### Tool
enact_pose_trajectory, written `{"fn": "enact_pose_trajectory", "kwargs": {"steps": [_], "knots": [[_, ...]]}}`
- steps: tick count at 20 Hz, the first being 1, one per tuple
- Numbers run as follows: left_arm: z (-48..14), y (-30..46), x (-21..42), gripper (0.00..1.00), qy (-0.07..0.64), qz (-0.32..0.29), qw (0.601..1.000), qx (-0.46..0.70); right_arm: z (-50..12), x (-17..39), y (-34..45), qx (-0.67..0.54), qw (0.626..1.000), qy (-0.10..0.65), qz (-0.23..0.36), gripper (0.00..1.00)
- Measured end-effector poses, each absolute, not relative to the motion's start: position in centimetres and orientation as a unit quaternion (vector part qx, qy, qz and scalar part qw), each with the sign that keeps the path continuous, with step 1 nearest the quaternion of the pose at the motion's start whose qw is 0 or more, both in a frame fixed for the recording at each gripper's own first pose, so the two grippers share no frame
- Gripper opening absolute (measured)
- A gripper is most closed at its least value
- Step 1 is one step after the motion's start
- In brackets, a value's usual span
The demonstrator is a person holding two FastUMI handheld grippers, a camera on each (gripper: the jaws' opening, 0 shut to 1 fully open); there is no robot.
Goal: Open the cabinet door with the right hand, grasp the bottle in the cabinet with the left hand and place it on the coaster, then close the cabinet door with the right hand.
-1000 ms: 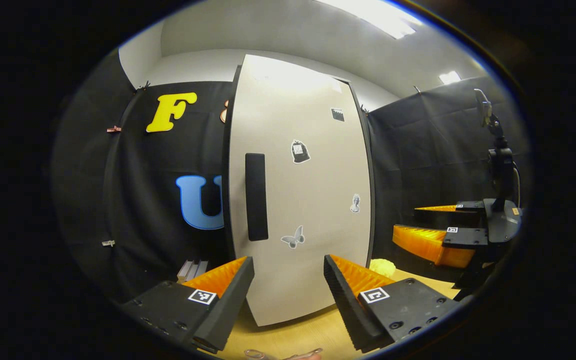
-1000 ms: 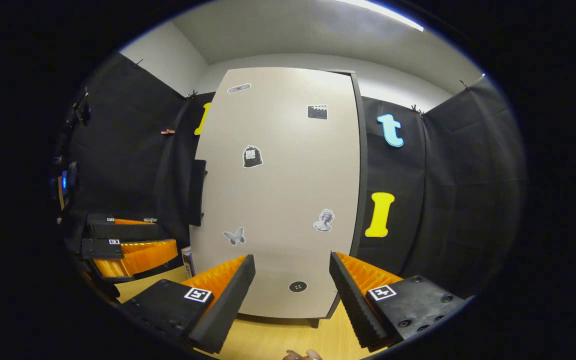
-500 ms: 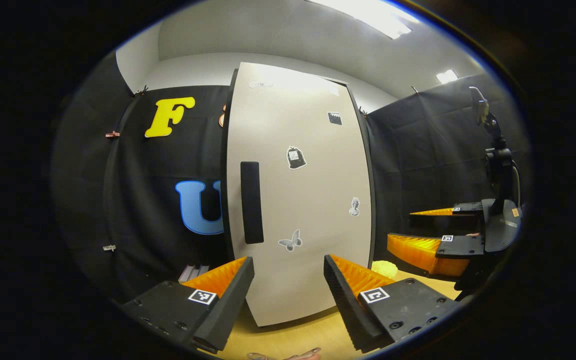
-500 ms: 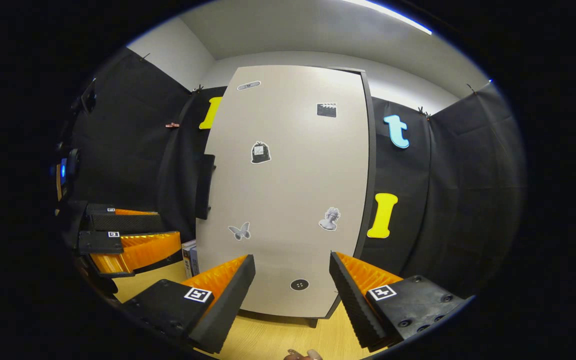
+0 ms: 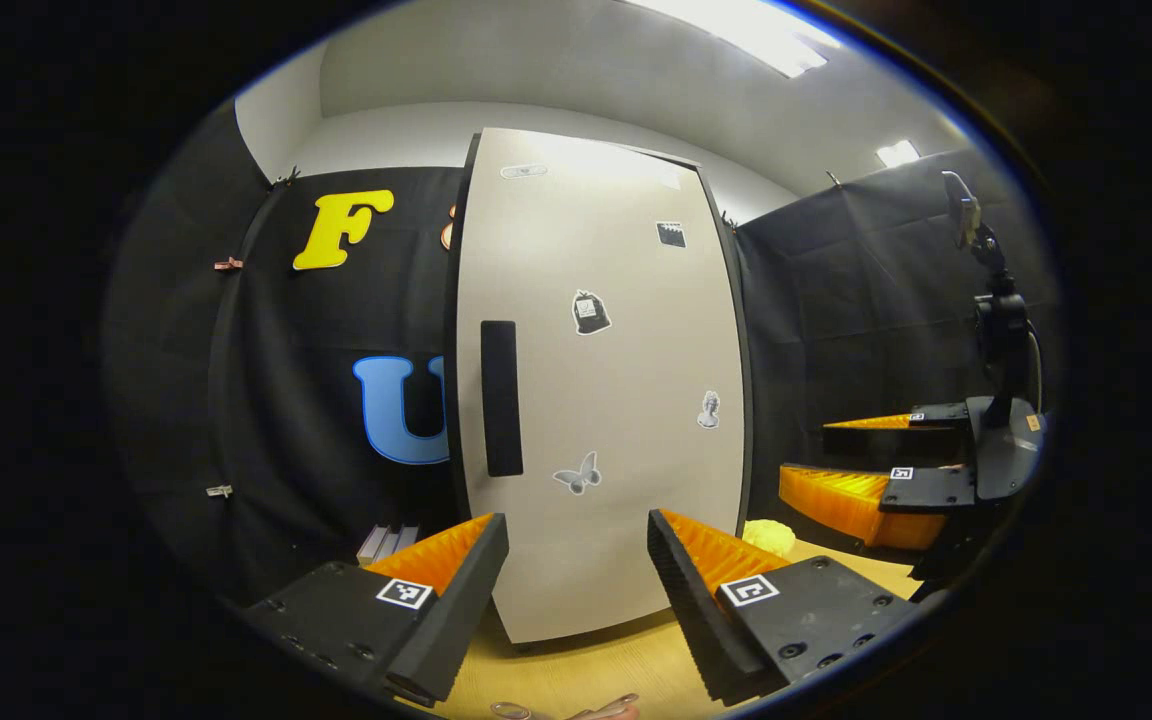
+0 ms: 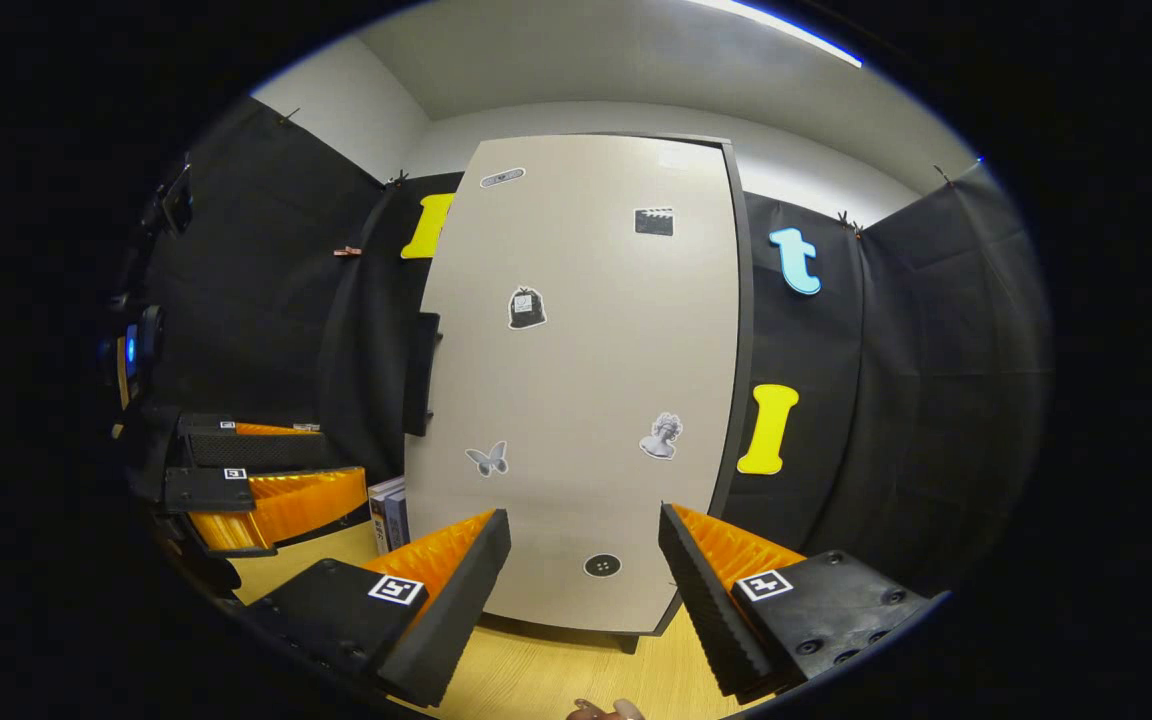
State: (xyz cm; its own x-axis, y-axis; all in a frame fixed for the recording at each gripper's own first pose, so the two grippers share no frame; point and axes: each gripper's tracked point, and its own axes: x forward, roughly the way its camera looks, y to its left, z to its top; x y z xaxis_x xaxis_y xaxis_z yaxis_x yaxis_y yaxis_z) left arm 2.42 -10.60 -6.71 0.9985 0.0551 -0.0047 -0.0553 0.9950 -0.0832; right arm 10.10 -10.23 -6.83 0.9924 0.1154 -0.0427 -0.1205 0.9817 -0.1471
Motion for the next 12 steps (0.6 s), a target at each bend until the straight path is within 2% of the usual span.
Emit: {"fn": "enact_pose_trajectory", "kwargs": {"steps": [12], "knots": [[-6.71,-10.42,2.42,0.89,0.003,0.026,0.998,-0.055,-6.20,9.91,-10.16,-0.065,0.996,0.019,0.060,0.97]]}}
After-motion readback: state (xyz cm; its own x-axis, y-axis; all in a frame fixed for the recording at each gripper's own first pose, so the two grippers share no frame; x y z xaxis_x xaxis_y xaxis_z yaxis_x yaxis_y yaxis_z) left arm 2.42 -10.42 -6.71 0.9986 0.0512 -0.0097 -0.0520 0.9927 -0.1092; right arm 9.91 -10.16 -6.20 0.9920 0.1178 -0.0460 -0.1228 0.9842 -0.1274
